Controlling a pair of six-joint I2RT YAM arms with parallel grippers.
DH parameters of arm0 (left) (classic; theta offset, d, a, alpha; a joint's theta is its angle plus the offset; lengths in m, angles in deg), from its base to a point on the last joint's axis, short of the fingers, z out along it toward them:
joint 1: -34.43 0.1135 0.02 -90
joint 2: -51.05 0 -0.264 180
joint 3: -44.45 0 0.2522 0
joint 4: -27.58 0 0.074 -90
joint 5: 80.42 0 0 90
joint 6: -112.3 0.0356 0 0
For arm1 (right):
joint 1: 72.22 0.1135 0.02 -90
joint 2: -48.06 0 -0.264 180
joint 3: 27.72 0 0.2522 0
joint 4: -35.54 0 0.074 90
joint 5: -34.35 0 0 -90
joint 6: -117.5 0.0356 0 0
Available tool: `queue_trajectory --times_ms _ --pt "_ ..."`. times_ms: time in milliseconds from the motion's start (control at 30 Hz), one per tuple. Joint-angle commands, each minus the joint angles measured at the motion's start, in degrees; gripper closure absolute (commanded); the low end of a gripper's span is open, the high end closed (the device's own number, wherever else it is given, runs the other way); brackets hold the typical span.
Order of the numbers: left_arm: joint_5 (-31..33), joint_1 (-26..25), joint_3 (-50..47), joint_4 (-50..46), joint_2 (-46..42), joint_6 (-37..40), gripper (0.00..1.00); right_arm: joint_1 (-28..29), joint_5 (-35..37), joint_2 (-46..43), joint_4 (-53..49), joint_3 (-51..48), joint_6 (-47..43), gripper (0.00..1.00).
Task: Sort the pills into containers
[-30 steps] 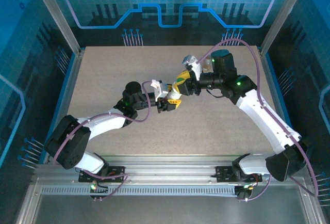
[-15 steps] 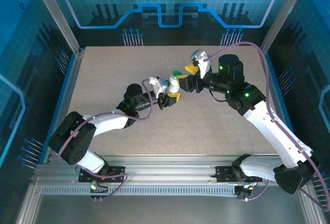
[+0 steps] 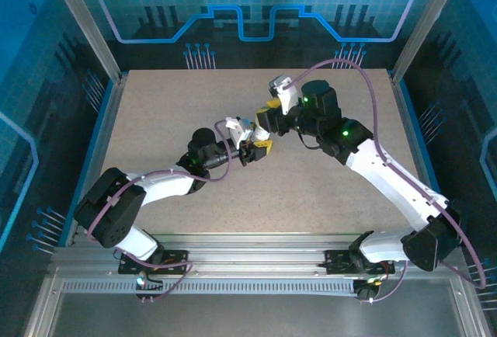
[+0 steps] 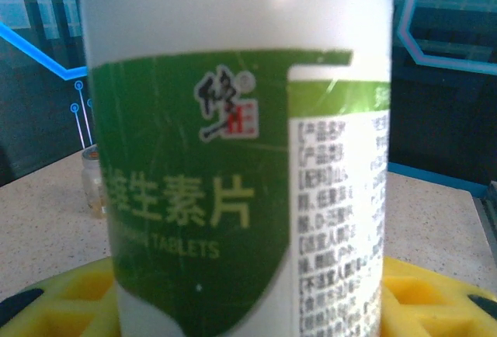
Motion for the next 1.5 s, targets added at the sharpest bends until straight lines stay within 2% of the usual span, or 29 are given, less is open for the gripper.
queue_trajectory --times_ms 0,167,267,567,733,900,967,1300,1467 --pt "-2.49 -0.47 -0.78 4.94 -0.27 1.85 0.75 -0.03 -2.84 1.5 -1.67 2.39 1.3 0.56" --pt "-3.91 -0.47 -2.04 10.46 0.09 0.54 0.74 -1.27 -4.36 1.28 -1.92 1.67 1.71 0.55" --pt "-5.3 -0.48 -2.22 12.51 0.3 0.0 0.74 -1.59 -5.75 0.8 -1.65 0.87 0.55 0.51" --pt "-6.86 -0.51 -2.79 15.64 1.15 -0.91 0.74 -3.96 -7.79 -1.69 -0.89 -1.23 1.6 0.5" --pt "-6.71 -0.53 -2.6 15.0 1.14 -0.6 0.74 -6.25 -12.74 -2.8 -0.29 -1.81 3.68 0.68" --pt "-6.45 -0.56 -2.55 14.62 0.98 -0.31 0.75 -7.18 -14.85 -3.38 -3.65 -1.11 0.74 0.72" --pt "-6.75 -0.5 -2.53 14.77 0.95 -0.39 0.75 -7.6 -16.03 -3.82 -3.56 -1.49 0.3 0.8" --pt "-7.29 -0.56 -2.57 15.31 2.15 -0.41 0.75 -8.24 -25.27 -4.39 3.41 -1.72 11.13 0.99" --pt "-6.89 -0.74 -2.32 13.56 2.36 0.64 0.76 -8.28 -28.25 -4.33 7.73 -1.81 17.63 1.0"
